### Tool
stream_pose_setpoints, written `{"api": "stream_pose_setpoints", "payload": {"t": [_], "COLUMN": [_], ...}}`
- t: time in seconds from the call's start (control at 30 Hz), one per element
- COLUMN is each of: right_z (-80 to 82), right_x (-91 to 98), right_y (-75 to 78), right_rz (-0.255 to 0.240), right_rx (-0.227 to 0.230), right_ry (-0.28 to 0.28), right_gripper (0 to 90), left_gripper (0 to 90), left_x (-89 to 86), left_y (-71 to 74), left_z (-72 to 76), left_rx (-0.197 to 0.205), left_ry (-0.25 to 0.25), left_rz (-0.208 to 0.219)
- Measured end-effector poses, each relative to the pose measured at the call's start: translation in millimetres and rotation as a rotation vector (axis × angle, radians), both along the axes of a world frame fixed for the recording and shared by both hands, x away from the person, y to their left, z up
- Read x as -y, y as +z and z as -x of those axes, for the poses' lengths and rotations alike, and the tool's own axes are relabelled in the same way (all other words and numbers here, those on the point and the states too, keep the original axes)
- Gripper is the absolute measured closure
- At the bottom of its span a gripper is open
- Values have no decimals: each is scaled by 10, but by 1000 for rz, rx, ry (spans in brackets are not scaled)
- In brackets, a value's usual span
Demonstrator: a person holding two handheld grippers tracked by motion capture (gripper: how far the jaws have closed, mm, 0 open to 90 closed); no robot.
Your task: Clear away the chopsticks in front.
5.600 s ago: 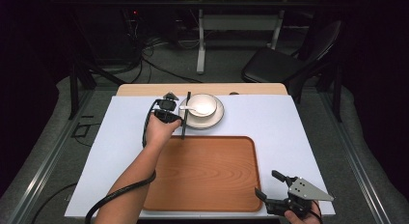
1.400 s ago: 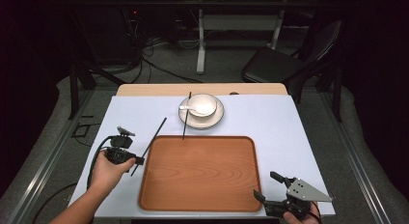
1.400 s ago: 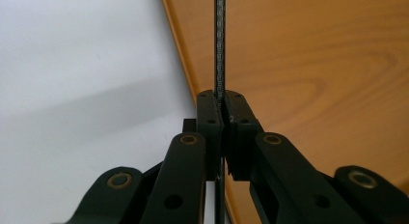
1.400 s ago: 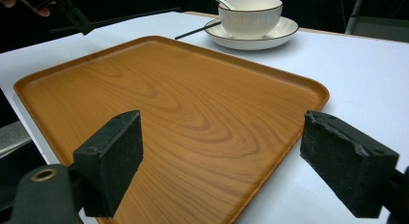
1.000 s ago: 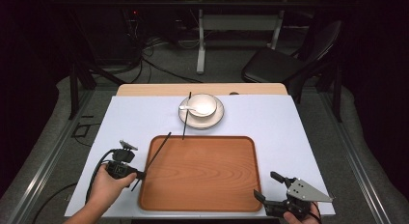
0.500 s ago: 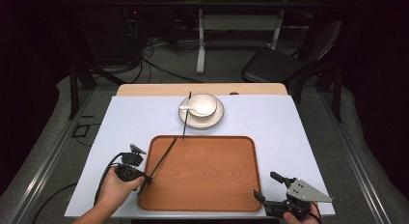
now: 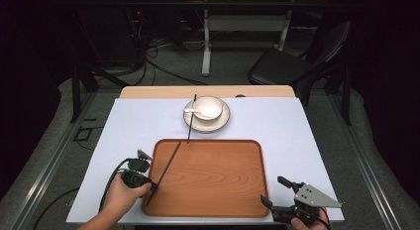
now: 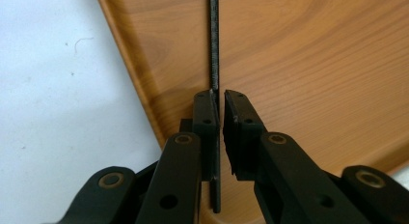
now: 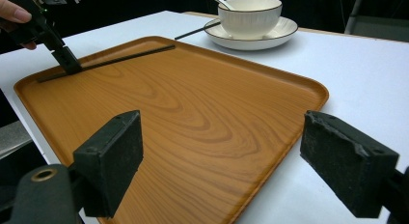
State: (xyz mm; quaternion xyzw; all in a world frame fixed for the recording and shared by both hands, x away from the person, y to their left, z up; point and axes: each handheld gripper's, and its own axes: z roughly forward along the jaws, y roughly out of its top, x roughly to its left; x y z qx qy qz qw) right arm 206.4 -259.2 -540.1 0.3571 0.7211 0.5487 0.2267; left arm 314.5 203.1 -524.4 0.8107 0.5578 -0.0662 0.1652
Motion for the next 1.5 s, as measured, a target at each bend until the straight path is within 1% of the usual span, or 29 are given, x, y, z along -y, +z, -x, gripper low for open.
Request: {"api": "stream_pose_setpoints", "payload": {"t": [0.13, 0.27, 0.37, 0.43, 0.47, 0.53, 0.57, 0.6, 0.63, 0.67, 0.7, 0.73, 0.8, 0.83, 0.9, 0.97, 1.1, 1.13, 1.17, 1.23, 1.3, 1.33, 1.37, 1.4, 1.43, 1.47, 1.5], "right_z": [-2, -3, -3, -2, -3, -3, -1, 0, -1, -2, -3, -2, -1, -1, -2, -1, -5, -5, -5, -2, -2, -2, -3, -3, -3, -3, -4], "right_x": [1, -2, -3, -3, -2, -3, -5, -5, -6, -6, -7, -9, -10, -11, -11, -10, -4, -4, -3, -6, -6, -6, -6, -6, -5, -5, -5], "right_y": [-1, -2, -2, -2, -2, -2, -1, -1, -2, -2, -2, -1, -1, -2, -3, -3, -4, -5, -5, -4, -4, -5, -5, -5, -5, -5, -5], "right_rz": [0, 2, 1, 0, 0, 1, 1, 1, 2, 3, 3, 2, 4, 5, 6, 6, 5, 4, 5, 5, 7, 7, 8, 8, 8, 8, 9], "right_rx": [-1, 0, 0, 0, -1, 0, 2, 1, 2, 2, 2, 1, -1, -1, -1, -1, 1, 0, 0, -2, -1, -1, -2, -2, -1, -1, -1], "right_ry": [0, -1, 0, -1, -2, -2, -2, -2, -1, -1, -2, -2, 0, 0, 1, 1, 0, 0, 0, 2, 3, 3, 3, 3, 3, 3, 3], "right_gripper": [146, 146, 146, 146, 146, 146, 146, 146, 146, 146, 146, 146, 146, 146, 146, 146, 146, 146, 147, 146, 146, 146, 146, 146, 146, 146, 146], "left_gripper": [834, 832, 823, 815, 798, 790, 769, 761, 750, 739, 725, 710, 672, 653, 605, 564, 490, 475, 459, 450, 440, 422, 420, 411, 402, 400, 400], "left_x": [6, 25, 36, 37, 34, 32, 34, 34, 36, 39, 51, 59, 75, 75, 121, 155, 213, 228, 244, 272, 285, 313, 335, 335, 370, 370, 387], "left_y": [-13, -13, -8, -7, 15, 33, 77, 77, 98, 125, 167, 185, 219, 219, 256, 283, 348, 366, 383, 420, 435, 468, 483, 483, 508, 508, 521], "left_z": [8, 26, 37, 42, 45, 44, 41, 41, 37, 30, 10, -4, -32, -32, -74, -102, -175, -200, -220, -272, -294, -343, -370, -370, -419, -419, -451], "left_rx": [1, 3, 2, 6, 14, 18, 36, 36, 49, 55, 76, 86, 112, 112, 143, 162, 186, 180, 186, 195, 201, 217, 226, 226, 243, 243, 250], "left_ry": [1, -9, -17, -22, -26, -30, -37, -37, -39, -42, -45, -44, -46, -46, -52, -47, -47, -50, -51, -58, -56, -51, -31, -31, -15, -15, -13], "left_rz": [7, 8, 3, 1, -8, -11, -19, -19, -22, -24, -23, -22, -24, -24, -34, -24, 4, 4, 8, 25, 27, 33, 19, 19, 5, 5, 12]}}
